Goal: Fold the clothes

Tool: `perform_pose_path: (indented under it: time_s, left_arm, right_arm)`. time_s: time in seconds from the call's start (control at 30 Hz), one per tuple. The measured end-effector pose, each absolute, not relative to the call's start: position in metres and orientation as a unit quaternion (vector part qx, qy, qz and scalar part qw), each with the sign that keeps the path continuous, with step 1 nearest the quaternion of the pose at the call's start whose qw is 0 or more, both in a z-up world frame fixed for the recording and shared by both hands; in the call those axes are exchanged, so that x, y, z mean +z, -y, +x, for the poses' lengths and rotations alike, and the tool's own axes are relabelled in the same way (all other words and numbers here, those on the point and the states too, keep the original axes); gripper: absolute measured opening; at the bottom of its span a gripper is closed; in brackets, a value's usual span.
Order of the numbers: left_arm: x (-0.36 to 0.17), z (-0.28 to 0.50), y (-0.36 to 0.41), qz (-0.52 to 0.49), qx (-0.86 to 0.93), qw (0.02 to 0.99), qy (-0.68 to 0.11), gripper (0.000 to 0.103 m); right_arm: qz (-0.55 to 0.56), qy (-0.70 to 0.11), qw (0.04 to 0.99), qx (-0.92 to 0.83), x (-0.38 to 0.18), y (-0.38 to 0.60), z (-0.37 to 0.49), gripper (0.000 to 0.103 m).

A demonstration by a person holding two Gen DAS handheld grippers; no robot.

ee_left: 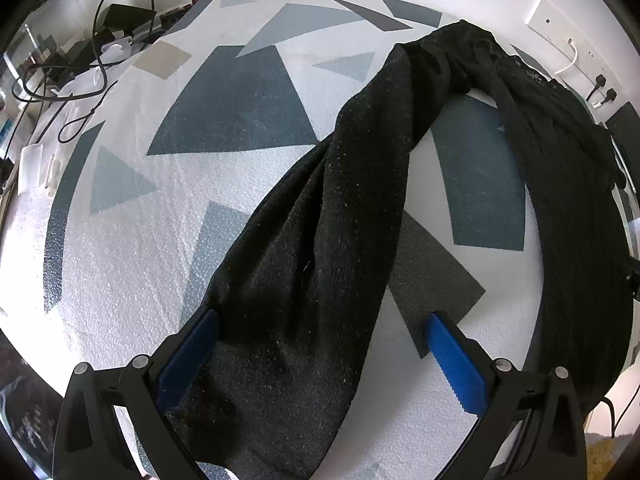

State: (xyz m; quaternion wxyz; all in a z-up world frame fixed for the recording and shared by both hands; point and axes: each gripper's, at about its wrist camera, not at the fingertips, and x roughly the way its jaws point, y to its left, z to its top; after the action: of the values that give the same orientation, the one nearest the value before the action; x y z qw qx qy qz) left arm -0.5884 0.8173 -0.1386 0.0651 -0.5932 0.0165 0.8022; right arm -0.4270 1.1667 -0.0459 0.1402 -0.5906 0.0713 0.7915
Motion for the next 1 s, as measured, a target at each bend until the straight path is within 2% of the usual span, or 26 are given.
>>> perform_pose_path:
  time_s: [0.13,0.2,0.23,0.3,0.5,0.53,0.57,0.63,0.8,1.0]
  left_arm:
    - [-0.137,-0.585,-0.821,-0.591,0.804,0.062,-0.017,0.103]
    - [-0.136,-0.583,-0.822,-0.591,0.805,0.052,-0.011,0.103]
    - [-0.135,-0.581,-0.823,-0.591,0.806,0.047,-0.008,0.102]
    - [-0.133,-0.578,-0.826,-0.59,0.807,0.034,-0.004,0.098]
    - [-0.115,-0.567,-0.828,-0.595,0.802,0.015,0.058,0.051]
    - [-0.112,-0.565,-0.828,-0.597,0.799,0.018,0.069,0.035]
    - [-0.109,-0.563,-0.829,-0.6,0.796,0.021,0.079,0.024]
    - [-0.101,-0.558,-0.832,-0.603,0.793,0.025,0.086,0.017]
    - [-0.087,-0.552,-0.839,-0.61,0.789,0.04,0.067,0.017]
    - [-0.1,-0.552,-0.8,-0.634,0.771,0.019,0.058,0.018]
  right_arm:
    - [-0.582,-0.101,0.137,0.795,-0.049,-1.176,-0.424,0.094]
    - [-0.583,-0.093,0.133,0.796,-0.05,-1.176,-0.426,0.097]
    - [-0.586,-0.093,0.135,0.794,-0.052,-1.178,-0.426,0.102]
    - [-0.586,-0.096,0.136,0.793,-0.053,-1.181,-0.426,0.103]
    - [-0.6,-0.09,0.12,0.786,-0.053,-1.185,-0.431,0.103]
    - [-0.602,-0.089,0.117,0.785,-0.053,-1.185,-0.431,0.103]
    - [-0.602,-0.089,0.117,0.785,-0.054,-1.185,-0.431,0.103]
    - [-0.6,-0.088,0.117,0.786,-0.054,-1.185,-0.431,0.103]
    - [-0.588,-0.084,0.114,0.796,-0.053,-1.183,-0.426,0.103]
    - [-0.582,-0.082,0.112,0.801,-0.053,-1.181,-0.424,0.103]
